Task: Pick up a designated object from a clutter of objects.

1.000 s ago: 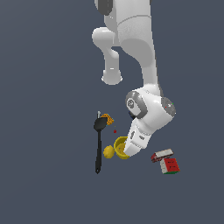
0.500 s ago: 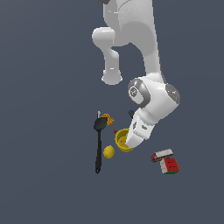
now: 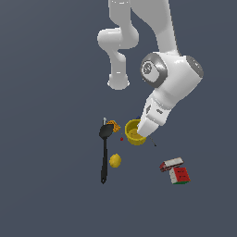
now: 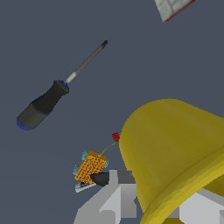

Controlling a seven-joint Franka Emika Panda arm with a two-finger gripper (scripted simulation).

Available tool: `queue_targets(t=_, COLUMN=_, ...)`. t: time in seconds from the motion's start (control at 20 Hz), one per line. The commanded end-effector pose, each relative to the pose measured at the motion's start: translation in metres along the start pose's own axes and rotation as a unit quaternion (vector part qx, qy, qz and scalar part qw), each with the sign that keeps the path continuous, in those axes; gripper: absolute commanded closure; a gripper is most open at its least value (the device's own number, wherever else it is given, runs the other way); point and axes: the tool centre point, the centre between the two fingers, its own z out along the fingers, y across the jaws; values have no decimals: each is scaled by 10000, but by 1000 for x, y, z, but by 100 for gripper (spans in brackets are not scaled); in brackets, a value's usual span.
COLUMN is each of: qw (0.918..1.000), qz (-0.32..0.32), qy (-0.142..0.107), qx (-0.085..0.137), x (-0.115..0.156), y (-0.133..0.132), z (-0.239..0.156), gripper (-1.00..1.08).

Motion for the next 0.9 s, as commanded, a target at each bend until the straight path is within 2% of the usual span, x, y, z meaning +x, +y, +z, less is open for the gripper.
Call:
queue_targets(t=0.0, qw=10000, qz=4, qy=7, qx=-12, x=-10, y=-8, z=-23, gripper=108)
queue_targets(t=0.85, qw=10000, qz=-4, qy=21, qx=0, x=-75, y=-69, z=-182, gripper=108)
